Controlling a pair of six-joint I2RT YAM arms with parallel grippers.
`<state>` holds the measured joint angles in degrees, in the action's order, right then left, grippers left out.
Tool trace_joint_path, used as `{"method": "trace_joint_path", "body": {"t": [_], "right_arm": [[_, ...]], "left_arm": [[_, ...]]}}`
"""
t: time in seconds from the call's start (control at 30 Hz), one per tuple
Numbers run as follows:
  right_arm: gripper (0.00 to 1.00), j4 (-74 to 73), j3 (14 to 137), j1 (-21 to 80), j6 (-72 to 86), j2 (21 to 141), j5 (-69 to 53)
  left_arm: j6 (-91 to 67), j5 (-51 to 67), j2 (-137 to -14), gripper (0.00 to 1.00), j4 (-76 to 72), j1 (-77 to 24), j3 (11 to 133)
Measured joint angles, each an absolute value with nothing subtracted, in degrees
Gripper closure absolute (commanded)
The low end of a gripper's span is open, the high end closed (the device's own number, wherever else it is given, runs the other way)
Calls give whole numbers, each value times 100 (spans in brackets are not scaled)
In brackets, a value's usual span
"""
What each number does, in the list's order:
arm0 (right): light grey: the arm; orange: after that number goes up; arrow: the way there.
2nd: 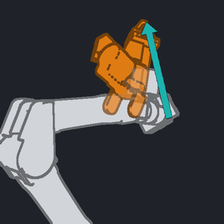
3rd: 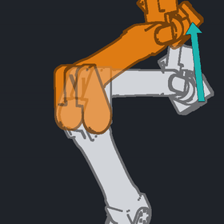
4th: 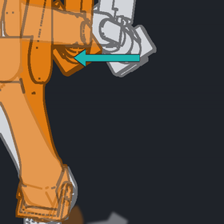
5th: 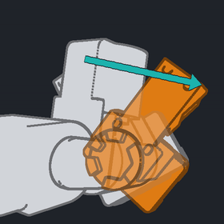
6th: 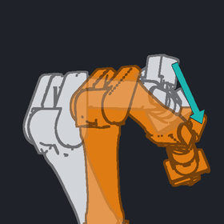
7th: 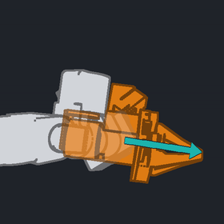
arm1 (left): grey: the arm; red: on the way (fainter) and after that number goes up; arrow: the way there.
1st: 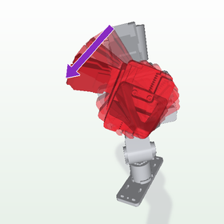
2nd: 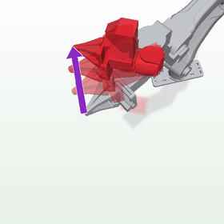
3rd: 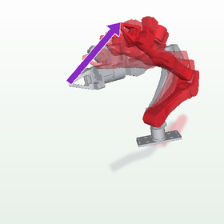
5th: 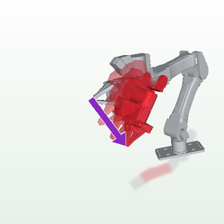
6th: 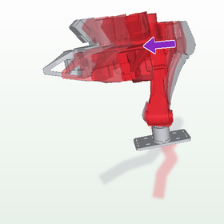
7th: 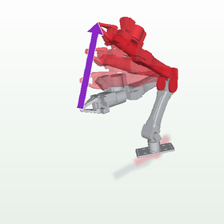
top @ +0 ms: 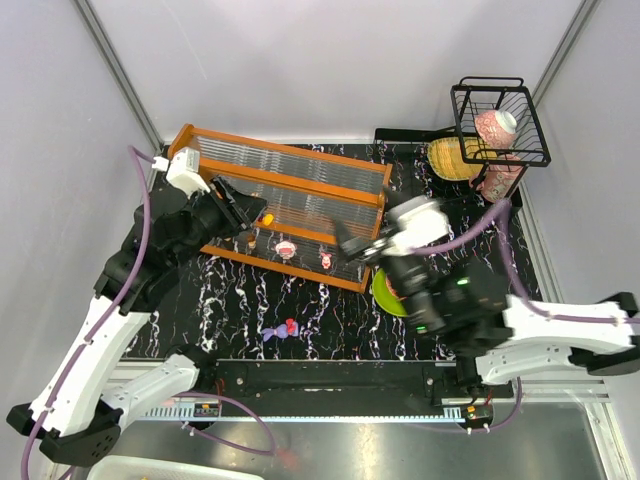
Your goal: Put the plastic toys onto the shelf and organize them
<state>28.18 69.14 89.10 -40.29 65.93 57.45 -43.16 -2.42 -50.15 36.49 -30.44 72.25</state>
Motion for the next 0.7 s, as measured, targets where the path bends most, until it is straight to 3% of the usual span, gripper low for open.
{"method": "trace_joint_path", "body": {"t": [0.27,0.7], "right_arm": [[7,790,7133,8886,-2102,5369,5787],[7,-679,6414,8886,-1103,4193,6165]], "left_arm": [[-3483,-327,-5236,100,3452,-3044,7148],[-2394,-1007,-5634,100,2283,-3603,6073]]}}
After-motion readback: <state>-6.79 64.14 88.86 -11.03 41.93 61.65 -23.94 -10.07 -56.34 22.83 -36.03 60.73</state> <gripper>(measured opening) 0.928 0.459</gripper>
